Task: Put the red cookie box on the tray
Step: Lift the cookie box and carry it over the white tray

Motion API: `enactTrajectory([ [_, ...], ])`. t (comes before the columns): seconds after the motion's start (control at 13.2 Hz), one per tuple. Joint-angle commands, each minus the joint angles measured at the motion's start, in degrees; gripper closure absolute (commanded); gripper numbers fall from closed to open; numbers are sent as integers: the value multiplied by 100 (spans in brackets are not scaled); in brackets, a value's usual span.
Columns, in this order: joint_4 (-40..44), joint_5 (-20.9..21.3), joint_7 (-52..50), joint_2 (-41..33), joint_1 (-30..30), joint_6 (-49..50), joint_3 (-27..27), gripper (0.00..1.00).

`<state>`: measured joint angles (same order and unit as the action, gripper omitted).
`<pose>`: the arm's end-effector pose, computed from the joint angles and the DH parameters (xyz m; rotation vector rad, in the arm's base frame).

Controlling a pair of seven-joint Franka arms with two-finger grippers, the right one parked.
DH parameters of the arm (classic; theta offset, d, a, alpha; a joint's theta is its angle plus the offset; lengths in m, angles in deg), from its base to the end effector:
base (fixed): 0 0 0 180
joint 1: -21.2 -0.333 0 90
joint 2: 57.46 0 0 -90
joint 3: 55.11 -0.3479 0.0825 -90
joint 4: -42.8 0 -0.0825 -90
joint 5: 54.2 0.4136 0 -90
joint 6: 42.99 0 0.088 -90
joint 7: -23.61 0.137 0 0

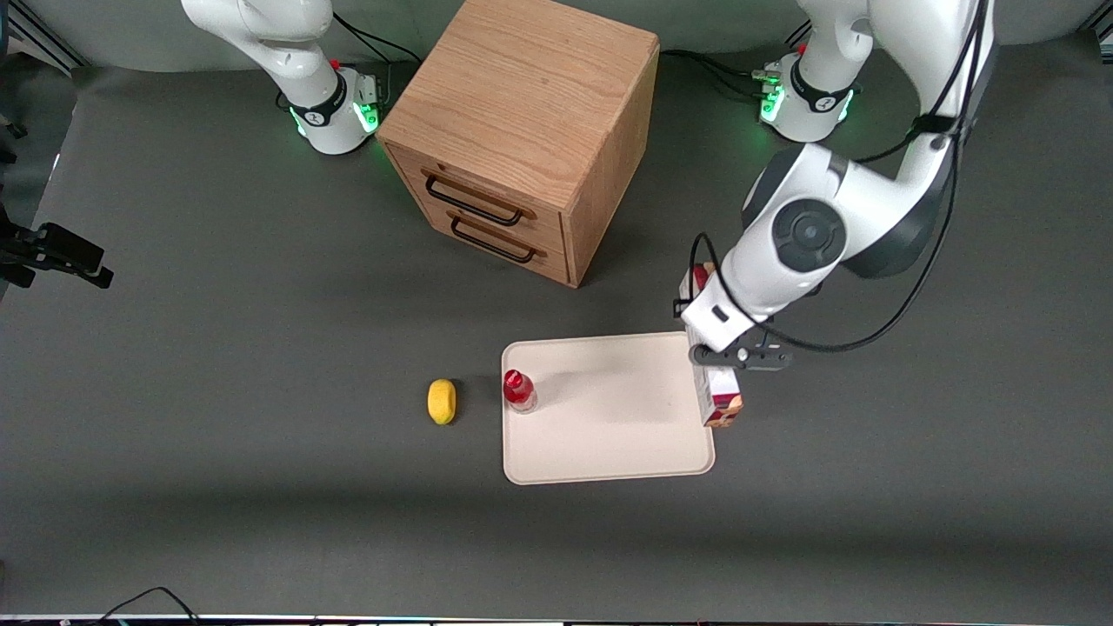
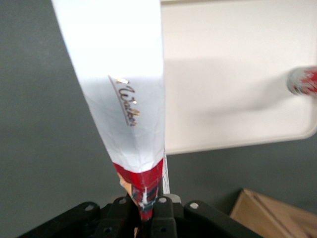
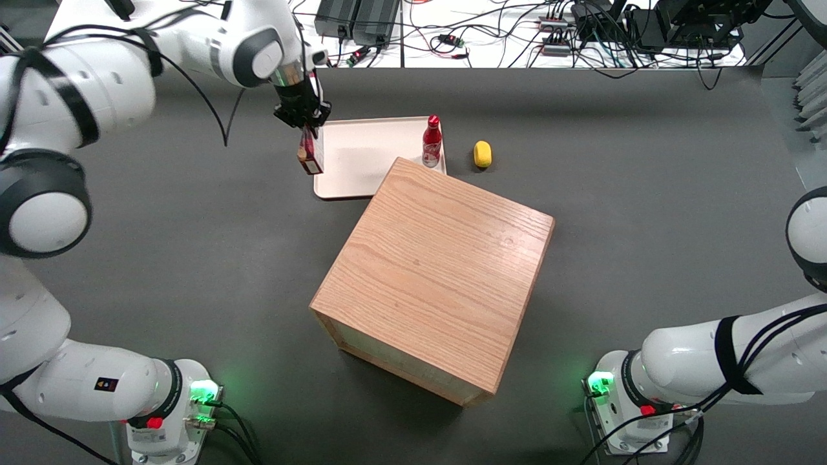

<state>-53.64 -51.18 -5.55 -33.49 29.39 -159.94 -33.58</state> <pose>0.6167 -0.3194 0.3545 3.0642 -0.0110 -0.1191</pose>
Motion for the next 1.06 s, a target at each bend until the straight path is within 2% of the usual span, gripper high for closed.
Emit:
enactTrajectory([
  [0.0, 468, 313, -484, 685, 130, -178, 0, 100],
  [0.38, 513, 919, -758, 1390, 332, -950, 0, 100],
  [0.61, 522, 929, -758, 1671, 324, -1294, -8, 100],
  [0.99, 513, 929, -705, 1865, 315, -1321, -35, 100],
])
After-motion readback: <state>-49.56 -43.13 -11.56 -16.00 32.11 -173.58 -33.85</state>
